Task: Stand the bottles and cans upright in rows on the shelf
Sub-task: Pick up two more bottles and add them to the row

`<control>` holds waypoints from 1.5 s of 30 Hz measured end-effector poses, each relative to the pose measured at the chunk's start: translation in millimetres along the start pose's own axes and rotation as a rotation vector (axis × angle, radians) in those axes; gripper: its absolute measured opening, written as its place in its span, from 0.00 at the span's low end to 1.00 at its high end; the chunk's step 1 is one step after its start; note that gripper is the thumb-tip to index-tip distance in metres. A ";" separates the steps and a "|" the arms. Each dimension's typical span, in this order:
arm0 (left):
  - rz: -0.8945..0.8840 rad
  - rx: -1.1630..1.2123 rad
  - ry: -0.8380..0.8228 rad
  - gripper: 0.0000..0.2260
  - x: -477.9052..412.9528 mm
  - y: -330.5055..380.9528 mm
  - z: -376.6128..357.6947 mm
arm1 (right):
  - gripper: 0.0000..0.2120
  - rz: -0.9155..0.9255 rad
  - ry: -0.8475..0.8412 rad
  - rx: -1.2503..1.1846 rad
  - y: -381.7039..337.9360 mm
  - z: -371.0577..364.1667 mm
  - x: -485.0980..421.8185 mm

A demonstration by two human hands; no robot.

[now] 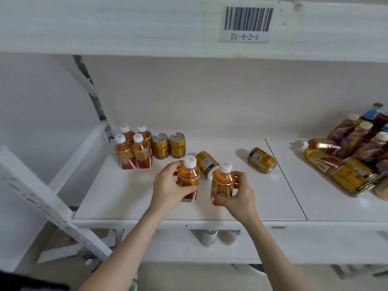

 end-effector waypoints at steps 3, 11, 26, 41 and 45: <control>0.024 -0.003 0.065 0.30 7.0 -18.0 26.0 | 0.35 0.028 -0.046 -0.001 -14.1 -29.8 -5.5; 0.115 -0.016 0.128 0.31 18.8 -82.3 98.7 | 0.34 0.070 -0.141 0.016 -54.7 -126.2 -17.0; 0.243 -0.021 0.019 0.33 -36.9 -185.8 169.0 | 0.33 -0.051 -0.098 0.032 -75.8 -252.2 -69.9; 0.196 -0.002 -0.019 0.34 -76.3 -179.3 157.3 | 0.36 -0.054 -0.094 0.053 -68.9 -249.9 -112.4; 0.204 -0.001 -0.035 0.34 -77.2 -178.2 156.0 | 0.36 -0.040 -0.104 0.066 -69.4 -252.3 -114.5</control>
Point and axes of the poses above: each hand's wrist, its own x-axis away from the middle knuckle, its own z-axis out of the back of the hand, y = z × x, the point moved 9 cm from there along -x, towards the middle knuckle, and after that the axes turned 8 degrees about -y, right-handed, at the moved point
